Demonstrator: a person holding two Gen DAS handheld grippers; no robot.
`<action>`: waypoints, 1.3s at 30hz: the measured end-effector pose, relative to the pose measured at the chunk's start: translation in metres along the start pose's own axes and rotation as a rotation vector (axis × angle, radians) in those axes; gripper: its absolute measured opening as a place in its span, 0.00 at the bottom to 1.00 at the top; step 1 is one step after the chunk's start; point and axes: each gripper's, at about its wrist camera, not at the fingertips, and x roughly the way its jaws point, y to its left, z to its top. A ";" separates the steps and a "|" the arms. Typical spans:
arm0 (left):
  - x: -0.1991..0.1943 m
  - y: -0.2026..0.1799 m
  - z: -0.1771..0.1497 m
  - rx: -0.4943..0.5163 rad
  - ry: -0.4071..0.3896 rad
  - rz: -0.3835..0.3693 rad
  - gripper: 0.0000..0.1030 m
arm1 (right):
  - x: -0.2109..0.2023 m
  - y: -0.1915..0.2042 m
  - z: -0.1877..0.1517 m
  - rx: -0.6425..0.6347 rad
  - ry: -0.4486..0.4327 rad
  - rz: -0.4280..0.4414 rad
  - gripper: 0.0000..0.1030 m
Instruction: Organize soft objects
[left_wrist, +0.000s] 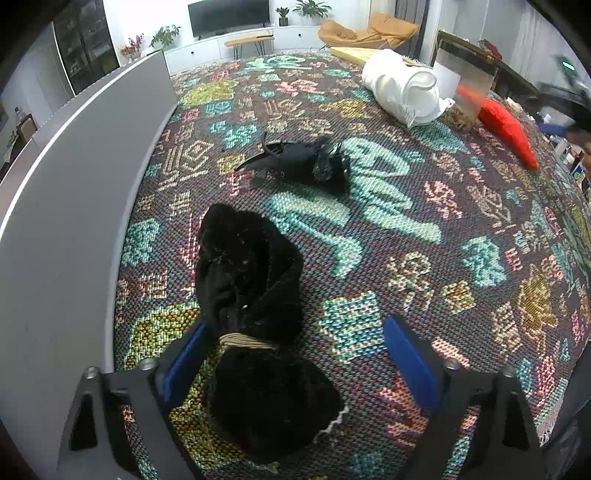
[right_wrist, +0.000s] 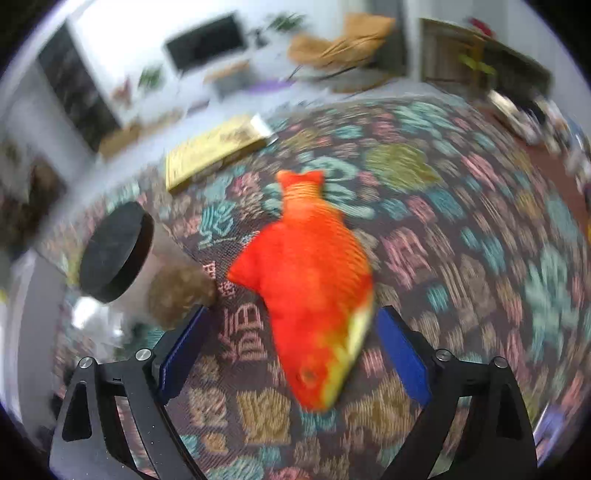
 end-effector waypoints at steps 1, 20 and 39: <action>-0.002 0.000 0.000 0.000 -0.009 -0.004 0.69 | 0.019 0.009 0.007 -0.057 0.044 -0.072 0.89; -0.168 0.124 0.023 -0.255 -0.313 -0.160 0.28 | -0.170 0.173 -0.012 -0.124 -0.169 0.460 0.24; -0.194 0.225 -0.074 -0.522 -0.349 0.210 1.00 | -0.128 0.370 -0.139 -0.381 -0.126 0.560 0.80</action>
